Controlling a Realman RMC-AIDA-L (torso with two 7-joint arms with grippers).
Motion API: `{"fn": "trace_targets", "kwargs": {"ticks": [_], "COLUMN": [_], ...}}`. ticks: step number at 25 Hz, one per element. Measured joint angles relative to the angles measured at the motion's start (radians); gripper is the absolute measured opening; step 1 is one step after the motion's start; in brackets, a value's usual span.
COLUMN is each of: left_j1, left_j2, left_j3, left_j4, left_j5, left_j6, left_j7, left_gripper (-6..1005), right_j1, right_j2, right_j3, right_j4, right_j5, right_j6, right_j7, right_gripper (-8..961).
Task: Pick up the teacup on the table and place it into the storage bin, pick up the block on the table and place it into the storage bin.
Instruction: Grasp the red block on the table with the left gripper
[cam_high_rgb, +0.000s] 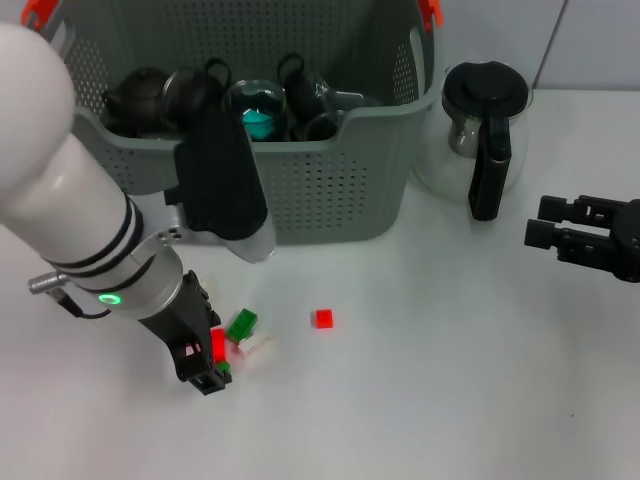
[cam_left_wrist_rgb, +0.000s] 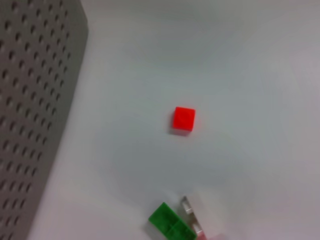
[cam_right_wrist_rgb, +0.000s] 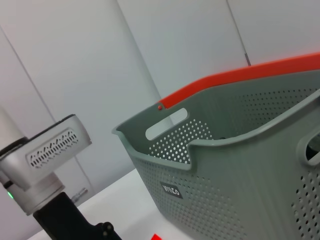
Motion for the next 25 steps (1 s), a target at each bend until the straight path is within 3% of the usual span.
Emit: {"fn": "trace_targets", "kwargs": {"ticks": [10,25], "left_j1": [-0.007,-0.008], "left_j2": [0.0,0.0], "left_j3": [0.069,0.079], "left_j4": [-0.049,-0.043], "left_j5": [0.047,0.069], "left_j6": [-0.059,-0.134], "left_j7": [-0.027,-0.058], "left_gripper": [689,689], "right_j1": [-0.001,0.001], "right_j2": [0.0,0.0], "right_j3": [-0.002,-0.003], "right_j4": [0.0,0.0], "right_j5": [0.0,0.0], "right_j6": [0.006,0.009], "right_j7": [0.0,0.0], "right_gripper": [607,606]}}
